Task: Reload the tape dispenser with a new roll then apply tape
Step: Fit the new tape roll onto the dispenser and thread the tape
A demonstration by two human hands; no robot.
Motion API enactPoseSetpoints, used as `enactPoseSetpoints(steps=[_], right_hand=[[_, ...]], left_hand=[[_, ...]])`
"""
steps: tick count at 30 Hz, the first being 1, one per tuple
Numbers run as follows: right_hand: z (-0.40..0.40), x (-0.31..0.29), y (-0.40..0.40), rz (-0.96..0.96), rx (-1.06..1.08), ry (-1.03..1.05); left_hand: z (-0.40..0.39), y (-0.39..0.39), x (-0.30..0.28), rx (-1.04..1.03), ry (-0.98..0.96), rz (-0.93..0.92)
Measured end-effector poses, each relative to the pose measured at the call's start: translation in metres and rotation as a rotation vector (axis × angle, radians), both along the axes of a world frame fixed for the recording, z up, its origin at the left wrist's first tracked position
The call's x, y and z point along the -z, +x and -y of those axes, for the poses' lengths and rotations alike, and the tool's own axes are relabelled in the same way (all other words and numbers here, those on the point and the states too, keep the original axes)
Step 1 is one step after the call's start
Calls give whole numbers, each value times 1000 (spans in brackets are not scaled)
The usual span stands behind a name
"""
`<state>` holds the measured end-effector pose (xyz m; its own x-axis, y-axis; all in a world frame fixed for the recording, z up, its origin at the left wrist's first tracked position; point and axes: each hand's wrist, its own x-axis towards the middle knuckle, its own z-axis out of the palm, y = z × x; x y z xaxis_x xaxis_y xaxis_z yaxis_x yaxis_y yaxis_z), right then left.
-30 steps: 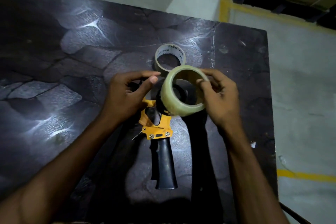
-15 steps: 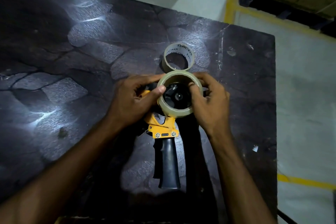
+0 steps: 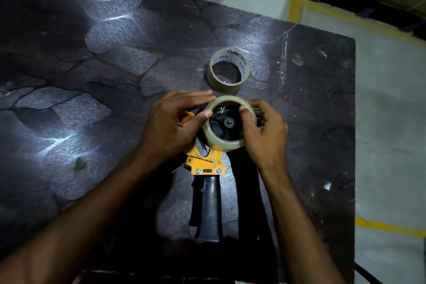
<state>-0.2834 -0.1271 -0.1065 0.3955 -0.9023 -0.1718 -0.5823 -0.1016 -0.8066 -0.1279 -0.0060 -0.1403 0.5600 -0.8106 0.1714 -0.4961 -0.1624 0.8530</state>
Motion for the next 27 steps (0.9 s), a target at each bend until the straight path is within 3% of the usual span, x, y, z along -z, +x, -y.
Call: enactPoseSetpoints(steps=[11,27], right_hand=[[-1,8,-4,-26,-30,-17],[3,16,-7,71,-51,29]], left_hand=[[-6,6,-1,68,7,-1],[-20,6,-5,192,94,150]])
